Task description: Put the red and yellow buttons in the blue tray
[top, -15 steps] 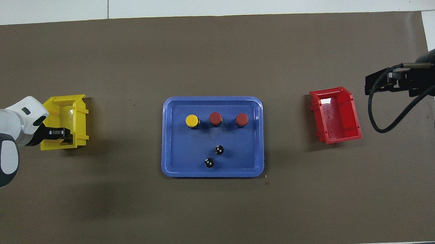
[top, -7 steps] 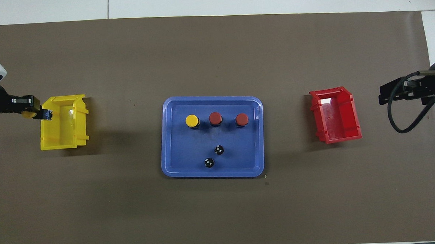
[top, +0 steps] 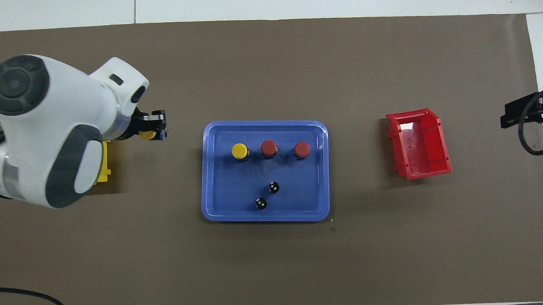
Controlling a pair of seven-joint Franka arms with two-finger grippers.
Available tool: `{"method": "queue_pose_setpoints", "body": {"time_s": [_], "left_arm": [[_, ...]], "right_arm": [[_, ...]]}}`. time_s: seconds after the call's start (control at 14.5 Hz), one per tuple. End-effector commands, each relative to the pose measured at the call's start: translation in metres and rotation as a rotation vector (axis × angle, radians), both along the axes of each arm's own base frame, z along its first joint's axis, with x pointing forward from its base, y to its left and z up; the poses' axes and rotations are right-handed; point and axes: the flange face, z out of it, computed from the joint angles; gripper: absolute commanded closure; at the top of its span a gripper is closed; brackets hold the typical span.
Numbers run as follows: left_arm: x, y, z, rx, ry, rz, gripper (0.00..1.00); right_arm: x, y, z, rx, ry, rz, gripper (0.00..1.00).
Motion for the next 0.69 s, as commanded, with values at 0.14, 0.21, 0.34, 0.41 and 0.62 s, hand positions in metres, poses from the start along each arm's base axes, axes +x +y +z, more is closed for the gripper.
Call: {"method": "queue_pose_setpoints", "body": {"time_s": [0.14, 0.21, 0.34, 0.41, 0.62], "left_arm": [[-0.015, -0.040, -0.045, -0.038, -0.004, 0.006, 0.99], [-0.023, -0.046, -0.054, -0.030, 0.009, -0.009, 0.99], [-0.038, -0.056, -0.075, -0.025, 0.019, -0.035, 0.99], [-0.043, -0.054, -0.081, -0.022, 0.023, -0.038, 0.99], [-0.050, -0.052, -0.090, -0.012, 0.039, -0.044, 0.99]], "right_arm": [[-0.007, 0.010, 0.002, 0.008, 0.004, 0.034, 0.00], [-0.006, 0.010, 0.002, 0.006, 0.001, 0.034, 0.00], [-0.005, 0.010, 0.003, -0.002, -0.006, 0.038, 0.00], [-0.005, 0.011, 0.003, -0.002, -0.005, 0.038, 0.00], [-0.006, 0.010, 0.003, -0.001, -0.002, 0.030, 0.00]]}}
